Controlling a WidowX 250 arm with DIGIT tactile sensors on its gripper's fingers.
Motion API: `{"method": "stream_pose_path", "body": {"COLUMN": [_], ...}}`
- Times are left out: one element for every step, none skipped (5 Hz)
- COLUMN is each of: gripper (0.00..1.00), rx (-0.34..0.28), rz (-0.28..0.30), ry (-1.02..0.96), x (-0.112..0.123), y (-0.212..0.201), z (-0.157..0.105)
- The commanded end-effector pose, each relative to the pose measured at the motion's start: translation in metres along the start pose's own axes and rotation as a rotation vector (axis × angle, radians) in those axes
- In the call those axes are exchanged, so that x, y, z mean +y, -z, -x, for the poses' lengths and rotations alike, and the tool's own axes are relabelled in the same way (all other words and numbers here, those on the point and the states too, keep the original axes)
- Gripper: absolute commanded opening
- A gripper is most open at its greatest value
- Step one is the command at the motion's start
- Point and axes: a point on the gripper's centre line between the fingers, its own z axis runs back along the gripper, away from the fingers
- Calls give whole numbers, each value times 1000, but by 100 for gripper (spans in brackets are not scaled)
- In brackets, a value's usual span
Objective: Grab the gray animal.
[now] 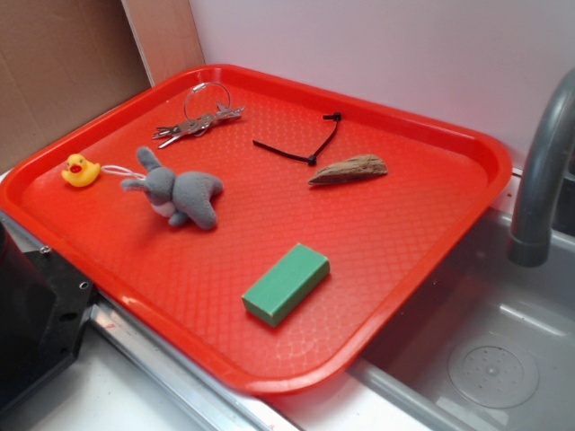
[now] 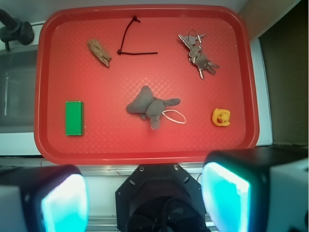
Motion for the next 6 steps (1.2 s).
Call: {"method": "stream_pose_path", "body": {"gripper": [100,100,100,100,100,100], "rx": [0,28,57,81,58,108], "rz": [0,-28,-98,-74,-30,15], "ry": [0,5,194,444,691,928], "x": [0,0,10,9,5,5], "y": [0,9,27,54,68,96], "z": [0,-30,-66,-99,-96,-79]}}
